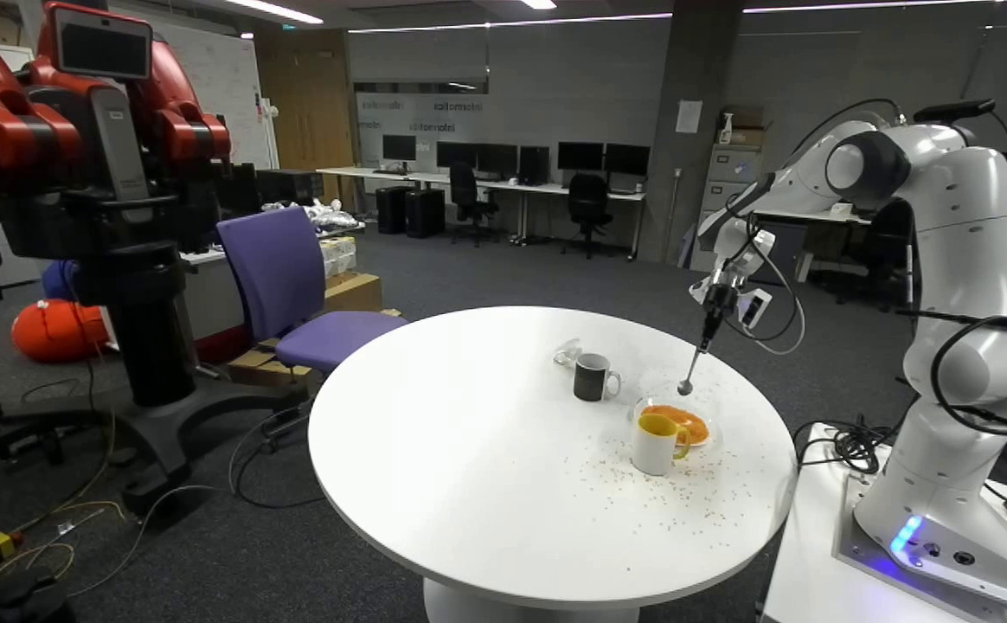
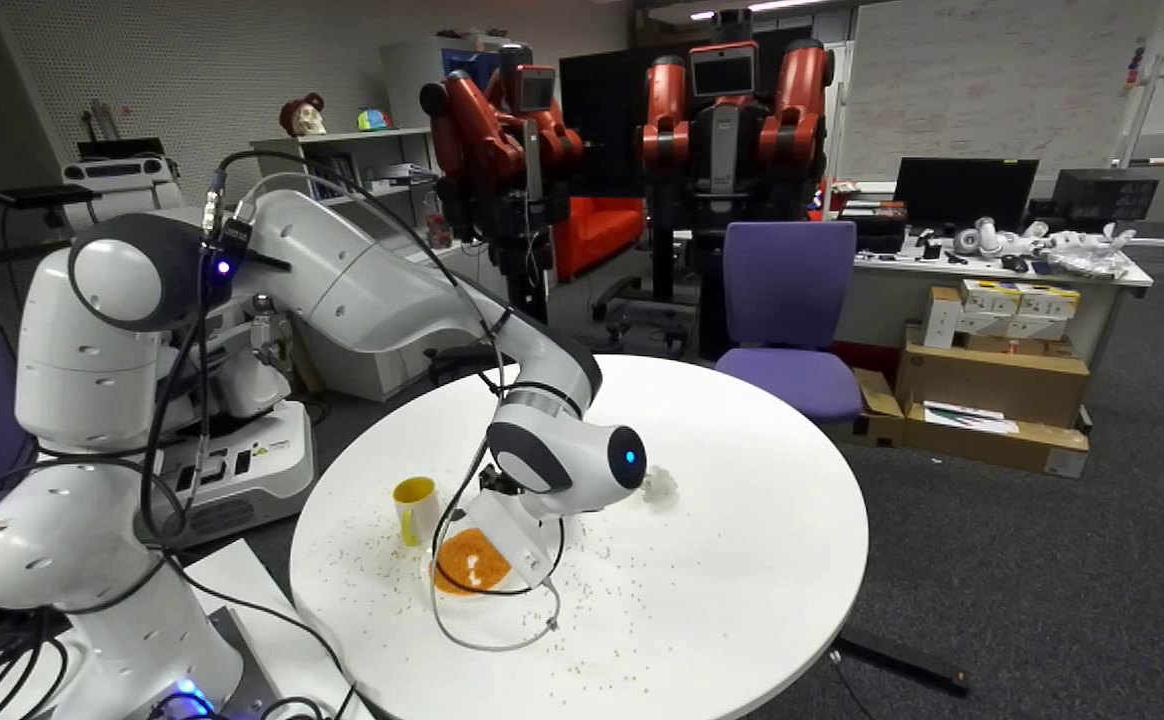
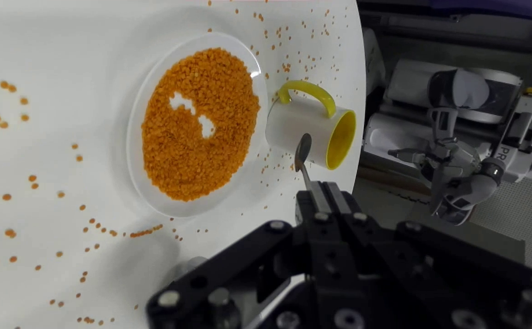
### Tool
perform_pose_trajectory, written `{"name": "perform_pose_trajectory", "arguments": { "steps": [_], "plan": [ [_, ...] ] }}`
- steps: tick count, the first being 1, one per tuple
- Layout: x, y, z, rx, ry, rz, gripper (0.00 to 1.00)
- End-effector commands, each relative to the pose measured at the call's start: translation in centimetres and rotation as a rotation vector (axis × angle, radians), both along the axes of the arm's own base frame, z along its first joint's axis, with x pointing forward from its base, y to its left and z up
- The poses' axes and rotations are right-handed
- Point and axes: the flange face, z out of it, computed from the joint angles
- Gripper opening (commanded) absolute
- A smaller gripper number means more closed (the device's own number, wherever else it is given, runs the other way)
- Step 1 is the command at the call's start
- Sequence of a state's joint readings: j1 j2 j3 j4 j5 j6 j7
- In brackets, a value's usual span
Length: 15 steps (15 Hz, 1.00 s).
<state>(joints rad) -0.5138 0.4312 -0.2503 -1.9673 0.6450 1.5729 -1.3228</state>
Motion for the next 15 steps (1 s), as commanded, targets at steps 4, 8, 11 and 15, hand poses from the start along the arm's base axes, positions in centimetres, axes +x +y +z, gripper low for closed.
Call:
{"name": "perform_pose_trajectory", "arguments": {
  "steps": [4,8,11,15],
  "plan": [
    [-0.9,-0.9,-4.4,0.053,0.009,-0.073,0.01],
    [-0.8,-1.2,-6.1,0.043,0.043,-0.053,0.01],
    [0.6,-1.7,-5.4,0.025,0.046,-0.005,0.01],
    [3.9,-2.4,-3.9,-0.034,0.023,0.061,0.01]
  ]
}}
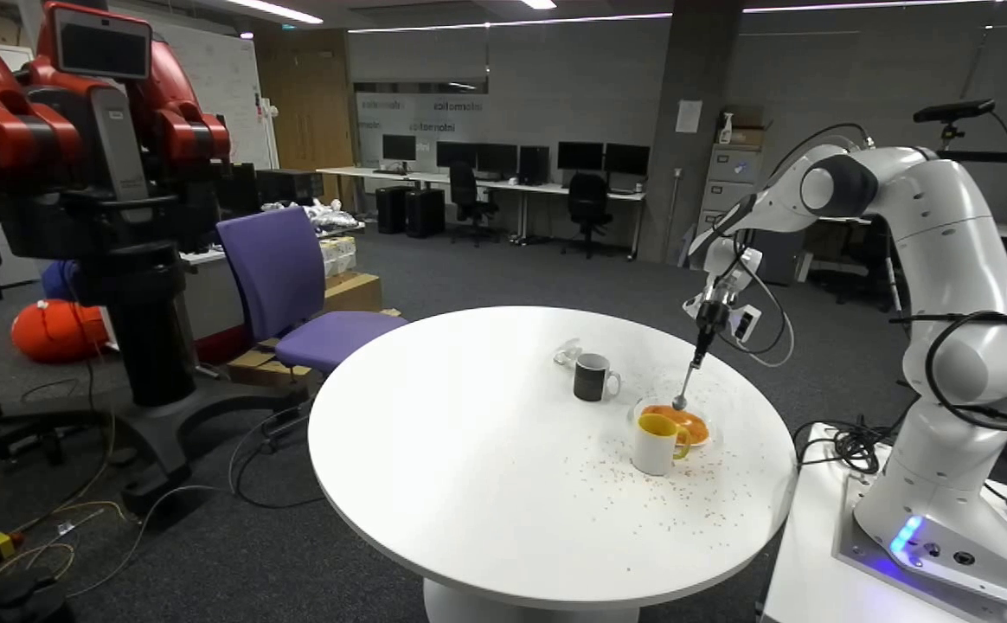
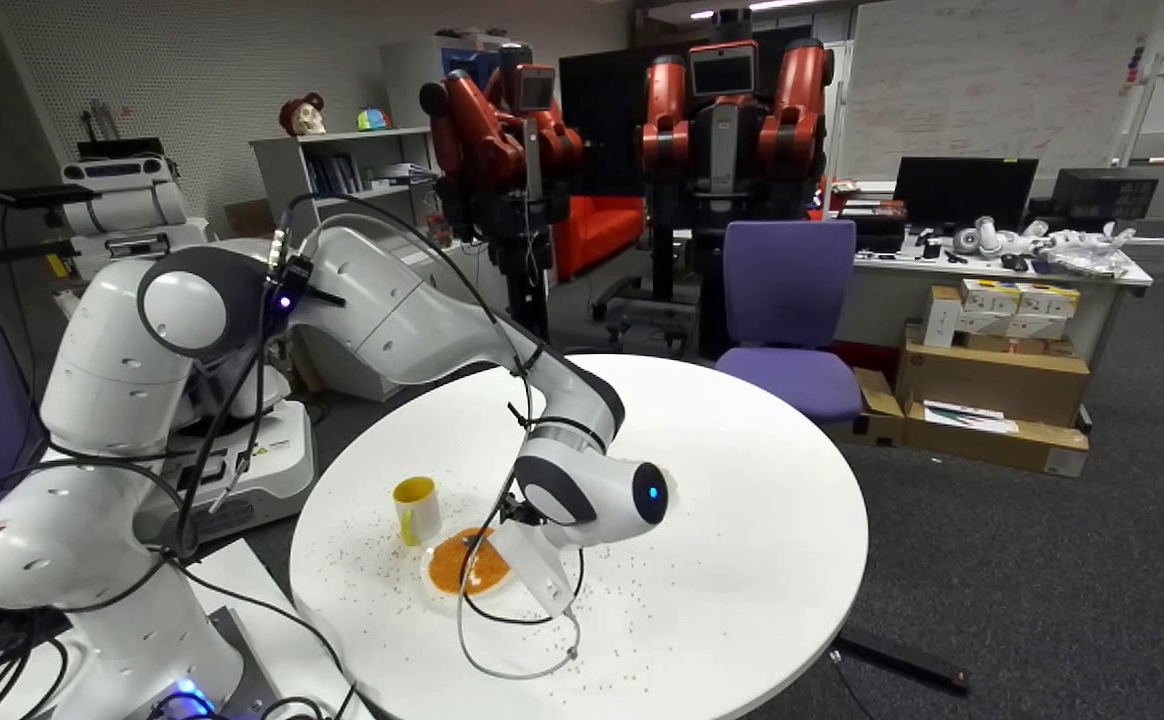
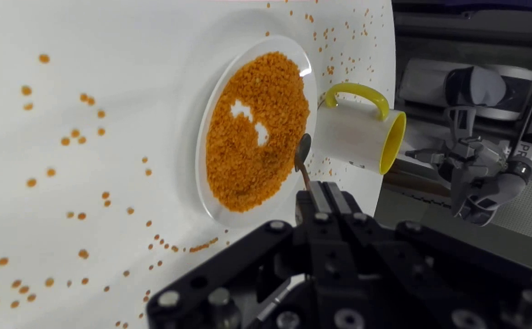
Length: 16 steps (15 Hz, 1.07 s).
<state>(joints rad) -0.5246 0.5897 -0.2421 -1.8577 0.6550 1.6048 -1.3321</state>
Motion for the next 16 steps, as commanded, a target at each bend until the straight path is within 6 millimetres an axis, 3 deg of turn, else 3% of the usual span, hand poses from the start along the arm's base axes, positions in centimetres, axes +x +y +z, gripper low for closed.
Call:
{"name": "perform_pose_trajectory", "arguments": {
  "steps": [1,9,16],
  "plan": [
    [3.1,-0.4,1.3,-0.028,-0.008,0.091,0.01],
    [7.7,1.3,0.0,-0.02,0.035,0.311,0.01],
    [11.1,2.3,-1.5,-0.024,0.028,0.377,0.01]
  ]
}}
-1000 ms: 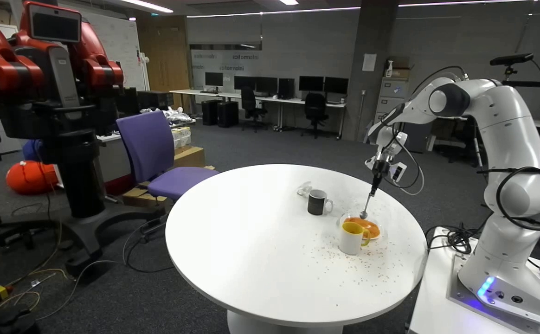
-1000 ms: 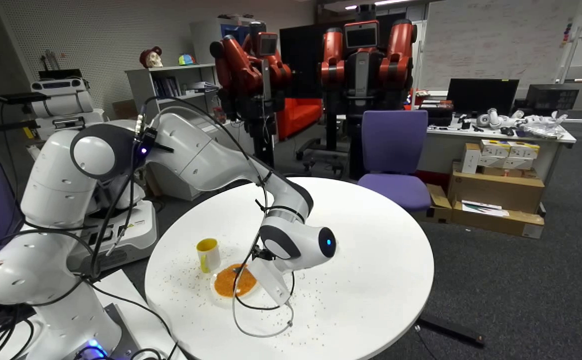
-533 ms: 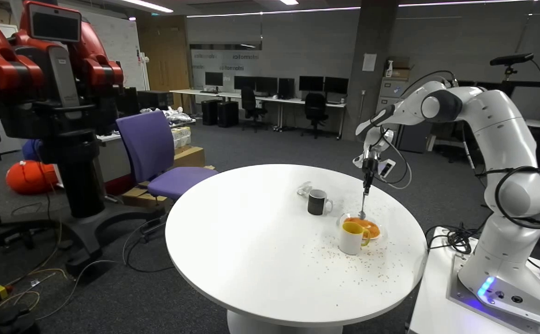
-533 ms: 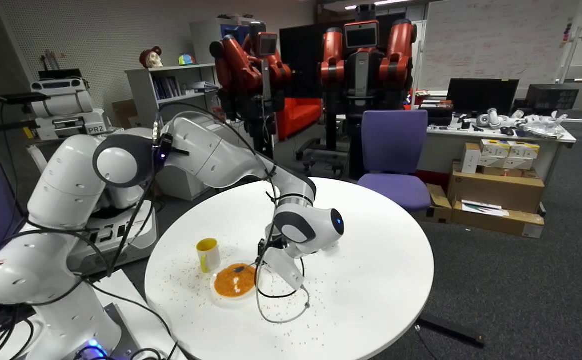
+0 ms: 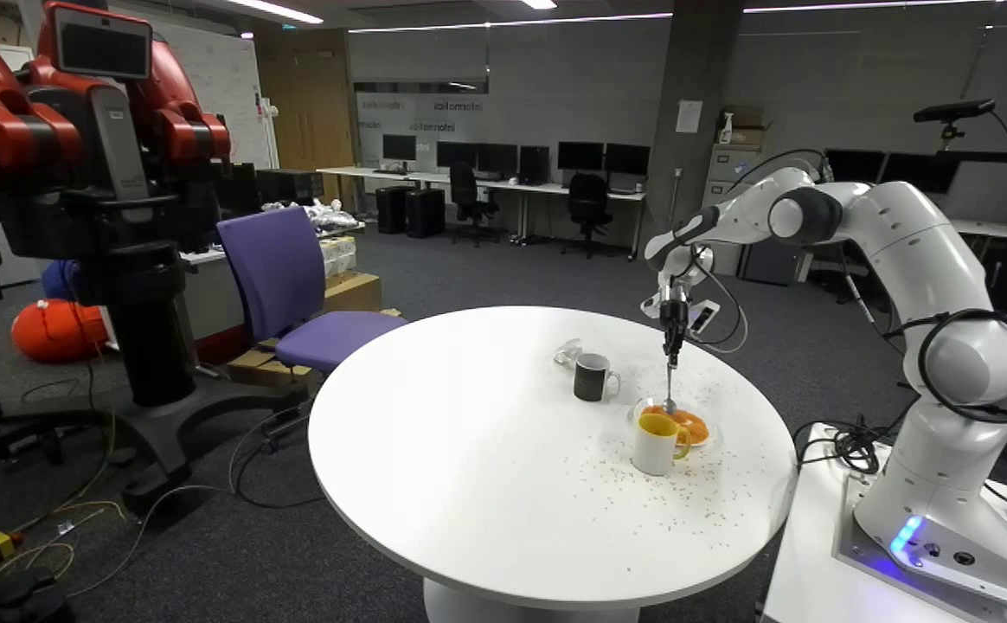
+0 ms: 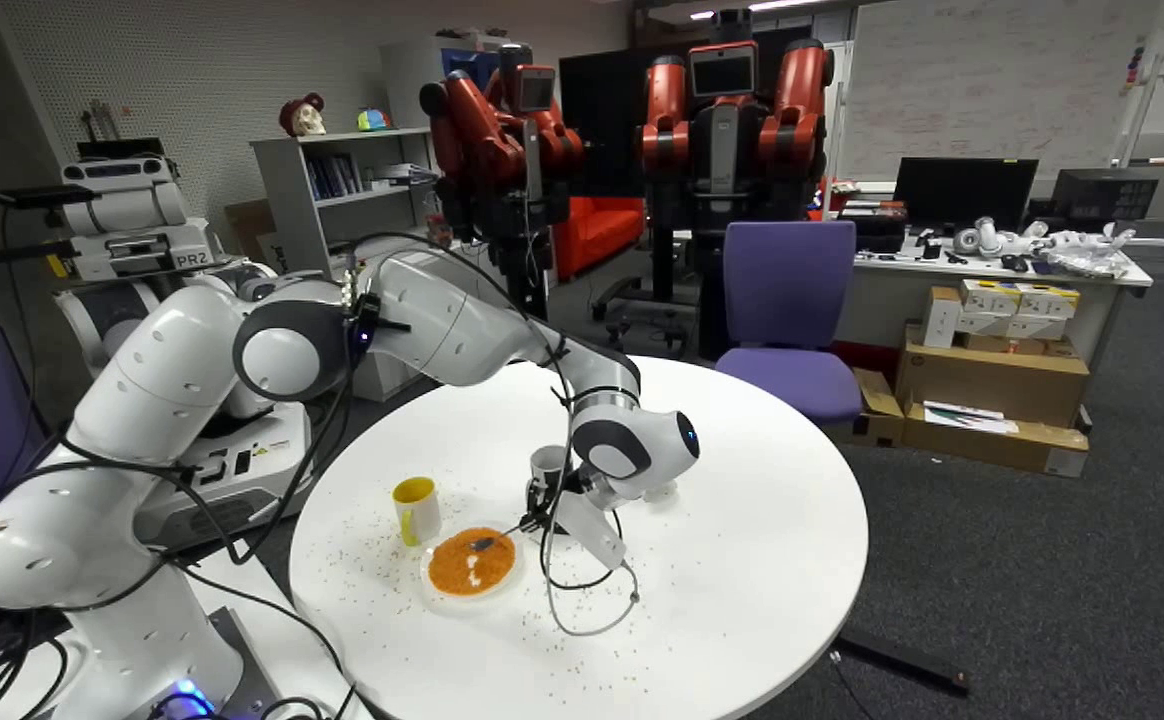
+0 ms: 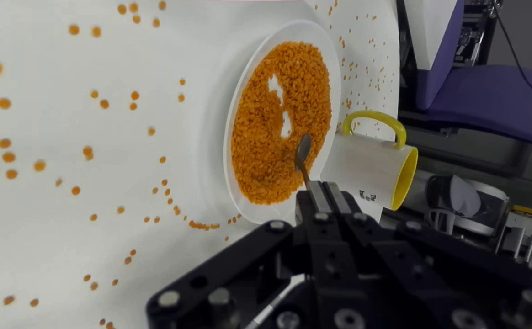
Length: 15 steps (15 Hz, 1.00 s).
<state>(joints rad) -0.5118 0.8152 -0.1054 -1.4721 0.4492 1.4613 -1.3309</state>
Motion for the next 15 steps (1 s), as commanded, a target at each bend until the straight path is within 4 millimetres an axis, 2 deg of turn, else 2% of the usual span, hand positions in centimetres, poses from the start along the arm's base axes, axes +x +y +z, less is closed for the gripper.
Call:
{"name": "perform_pose_trajectory", "arguments": {
  "steps": [1,8,15],
  "plan": [
    [1.9,0.3,-0.3,0.004,0.008,0.038,0.01],
    [3.5,3.0,-2.8,0.017,0.043,0.123,0.01],
    [4.0,3.9,-3.3,0.025,0.098,0.204,0.01]
  ]
}}
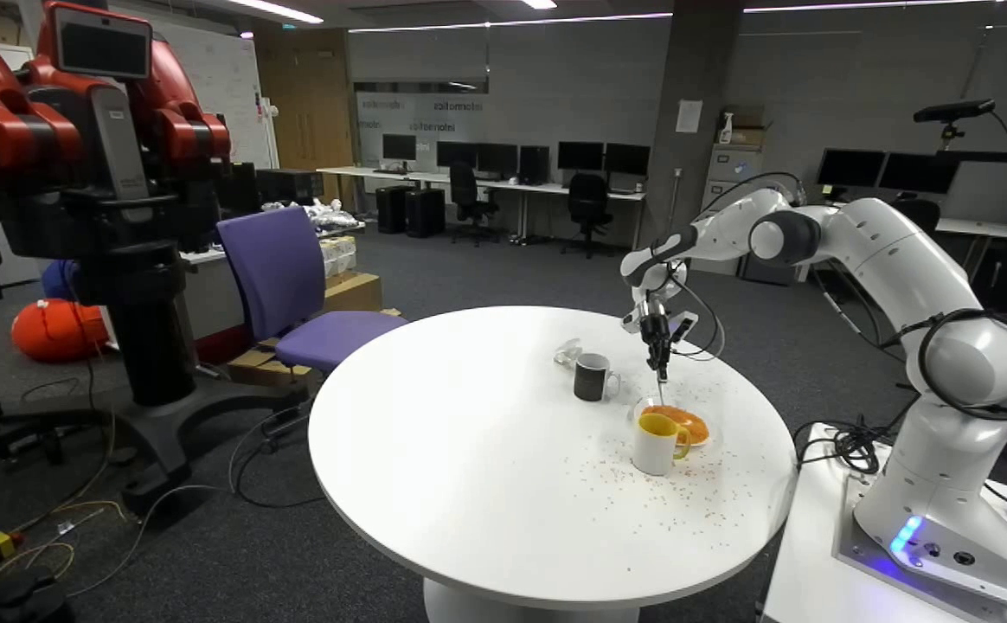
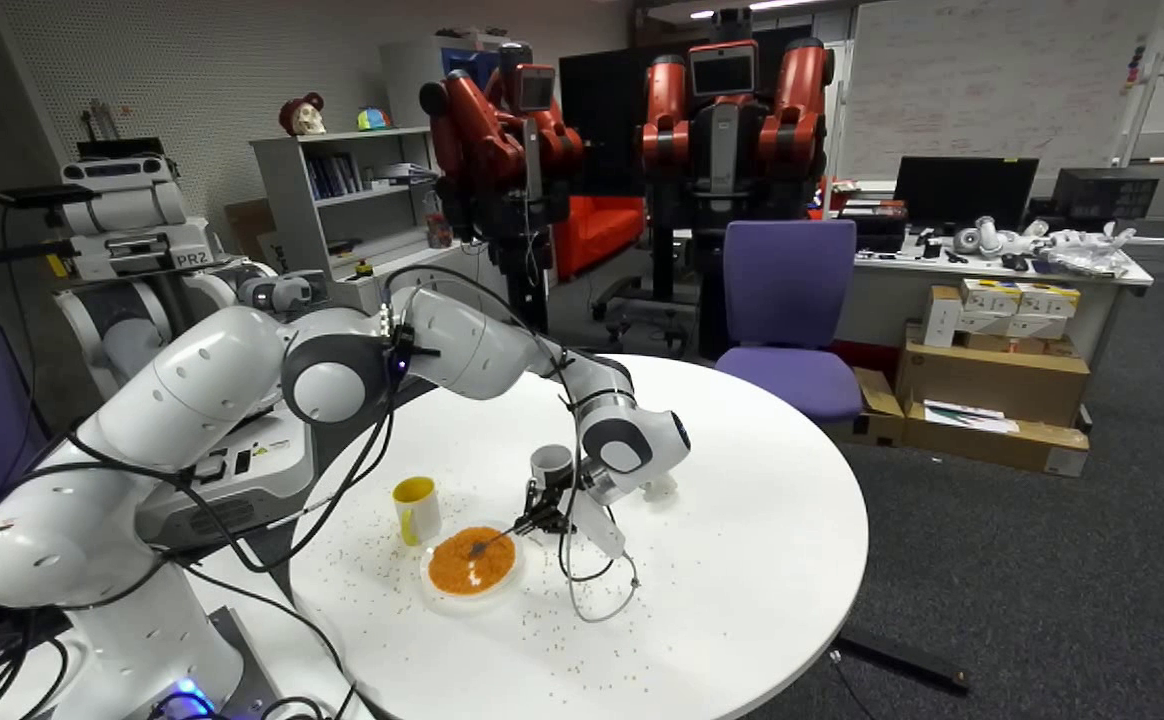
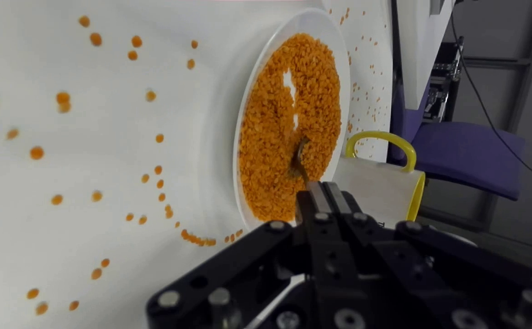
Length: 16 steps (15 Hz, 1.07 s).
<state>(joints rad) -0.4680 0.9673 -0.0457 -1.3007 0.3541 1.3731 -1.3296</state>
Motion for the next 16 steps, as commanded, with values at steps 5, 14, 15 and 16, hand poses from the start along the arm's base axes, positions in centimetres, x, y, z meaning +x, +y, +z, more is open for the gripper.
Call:
{"name": "perform_pose_trajectory", "arguments": {
  "steps": [5,14,15,16],
  "plan": [
    [0.9,-0.6,0.2,-0.024,0.045,0.053,0.01],
    [2.0,-0.6,-0.2,-0.071,0.064,0.009,0.44],
    [2.0,-0.6,-0.1,-0.077,0.066,0.003,0.54],
    [2.1,-0.7,0.1,-0.081,0.067,-0.004,0.6]
  ]
}}
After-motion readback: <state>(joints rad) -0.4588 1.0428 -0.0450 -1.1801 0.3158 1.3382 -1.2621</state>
